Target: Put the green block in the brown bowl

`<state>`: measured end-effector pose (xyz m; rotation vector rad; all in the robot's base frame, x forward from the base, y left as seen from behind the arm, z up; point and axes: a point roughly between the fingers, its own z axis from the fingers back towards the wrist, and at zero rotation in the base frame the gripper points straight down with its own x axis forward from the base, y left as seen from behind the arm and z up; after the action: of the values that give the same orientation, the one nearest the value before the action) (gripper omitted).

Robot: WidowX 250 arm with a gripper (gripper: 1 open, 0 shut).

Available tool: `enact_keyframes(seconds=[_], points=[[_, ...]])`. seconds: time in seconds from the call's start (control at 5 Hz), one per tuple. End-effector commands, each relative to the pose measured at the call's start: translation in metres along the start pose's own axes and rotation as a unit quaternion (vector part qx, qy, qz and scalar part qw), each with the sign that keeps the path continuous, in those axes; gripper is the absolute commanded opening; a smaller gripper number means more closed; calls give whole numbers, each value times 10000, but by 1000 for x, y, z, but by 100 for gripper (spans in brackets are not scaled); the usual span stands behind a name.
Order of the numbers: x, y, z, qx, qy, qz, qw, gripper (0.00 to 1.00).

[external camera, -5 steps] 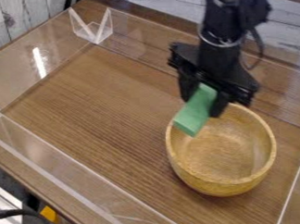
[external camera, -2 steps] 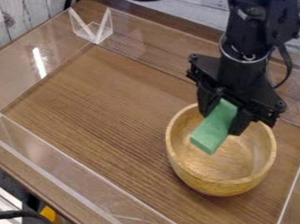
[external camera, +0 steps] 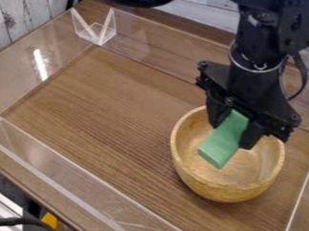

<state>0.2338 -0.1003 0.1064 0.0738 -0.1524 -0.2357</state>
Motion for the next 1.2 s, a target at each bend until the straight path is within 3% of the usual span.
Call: enact_keyframes(seconds=[0.0,0.4,1.0], points=[[0,-4,11,-96,-215,-150,9996,0],[-4,-5,4,-170,-222,-298,9992,0],[-6,-7,-3,-270,-75,-447,9986,0]])
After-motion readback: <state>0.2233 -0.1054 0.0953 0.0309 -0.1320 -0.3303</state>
